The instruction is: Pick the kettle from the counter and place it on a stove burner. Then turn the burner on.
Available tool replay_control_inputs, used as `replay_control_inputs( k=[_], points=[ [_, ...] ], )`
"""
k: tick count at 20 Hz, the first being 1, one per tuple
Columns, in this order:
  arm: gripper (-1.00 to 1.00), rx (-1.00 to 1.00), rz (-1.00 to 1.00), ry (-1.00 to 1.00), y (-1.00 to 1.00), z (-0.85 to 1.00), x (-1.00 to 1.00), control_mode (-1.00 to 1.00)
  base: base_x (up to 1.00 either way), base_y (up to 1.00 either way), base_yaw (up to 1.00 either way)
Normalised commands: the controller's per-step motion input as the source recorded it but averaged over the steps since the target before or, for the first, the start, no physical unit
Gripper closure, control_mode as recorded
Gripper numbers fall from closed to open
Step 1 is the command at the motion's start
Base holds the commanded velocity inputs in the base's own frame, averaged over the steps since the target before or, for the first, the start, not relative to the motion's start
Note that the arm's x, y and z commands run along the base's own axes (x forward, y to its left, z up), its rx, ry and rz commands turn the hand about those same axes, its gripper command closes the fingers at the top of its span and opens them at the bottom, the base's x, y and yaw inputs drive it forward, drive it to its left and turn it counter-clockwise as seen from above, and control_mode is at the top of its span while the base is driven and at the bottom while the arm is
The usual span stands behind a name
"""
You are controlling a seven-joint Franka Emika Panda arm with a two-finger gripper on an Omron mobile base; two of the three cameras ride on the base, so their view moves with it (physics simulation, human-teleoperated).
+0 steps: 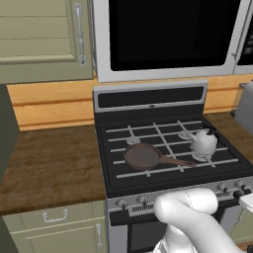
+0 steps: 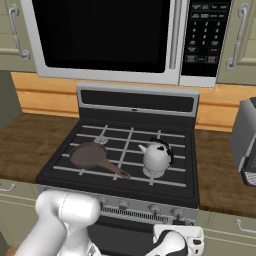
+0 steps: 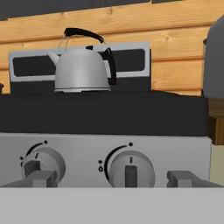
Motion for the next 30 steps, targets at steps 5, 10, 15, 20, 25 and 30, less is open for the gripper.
replay_control_inputs(
  k=[5,10,15,20,25,30],
  points=[
    [-1.0,0.0,0.0,-0.08,0.0,-0.08,0.21,-1.0,0.0,0.0,0.0],
    [-1.0,0.0,0.0,-0.06,0.0,-0.07,0.22,-1.0,0.0,0.0,0.0],
    [-1.0,0.0,0.0,-0.01,0.0,-0.07,0.19,-1.0,0.0,0.0,0.0],
    [-1.0,0.0,0.0,0.0,0.0,-0.04,0.14,-1.0,0.0,0.0,0.0],
    [-1.0,0.0,0.0,0.0,0.0,0.0,0.0,-1.0,0.0,0.0,0.0],
    [1.0,0.0,0.0,0.0,0.0,0.0,0.0,-1.0,0.0,0.0,0.0]
  ],
)
